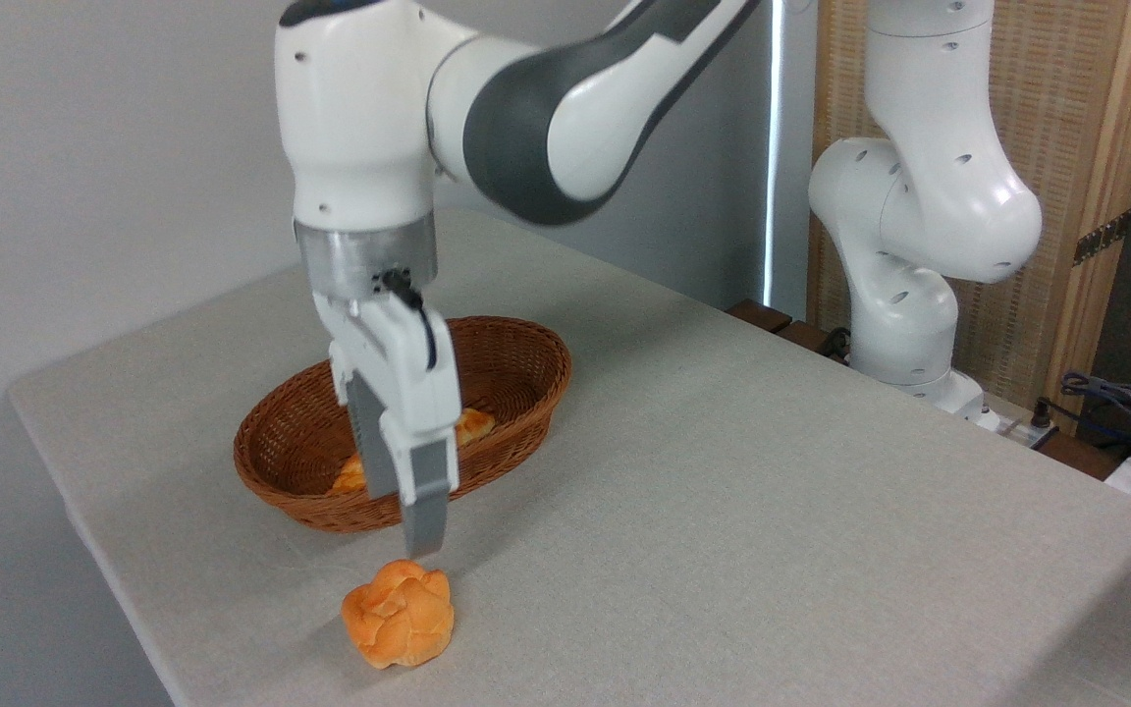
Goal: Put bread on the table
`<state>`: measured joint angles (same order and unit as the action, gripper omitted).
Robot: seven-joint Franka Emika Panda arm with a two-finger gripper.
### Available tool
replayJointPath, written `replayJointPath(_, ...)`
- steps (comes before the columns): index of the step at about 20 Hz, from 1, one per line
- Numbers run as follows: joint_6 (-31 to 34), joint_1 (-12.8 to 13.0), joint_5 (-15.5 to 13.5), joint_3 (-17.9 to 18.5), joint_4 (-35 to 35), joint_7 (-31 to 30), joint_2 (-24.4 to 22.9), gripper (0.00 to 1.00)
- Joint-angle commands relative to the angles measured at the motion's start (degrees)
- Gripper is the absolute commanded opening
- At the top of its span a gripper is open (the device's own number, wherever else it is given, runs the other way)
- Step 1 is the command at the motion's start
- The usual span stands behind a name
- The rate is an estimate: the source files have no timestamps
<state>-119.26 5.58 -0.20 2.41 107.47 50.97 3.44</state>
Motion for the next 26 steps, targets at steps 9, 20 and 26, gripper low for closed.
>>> replayJointPath(9,25.2,-10.3,-5.0,-10.5,-15.6,-13.4,-3.7,1.00)
replayJointPath(20,24.2,-10.1,-3.2,-9.5,-14.8,-11.3,-3.7,1.00)
replayJointPath(26,25.0,-9.5,-2.2,-7.4,-14.9,-10.4,-3.8,1.00)
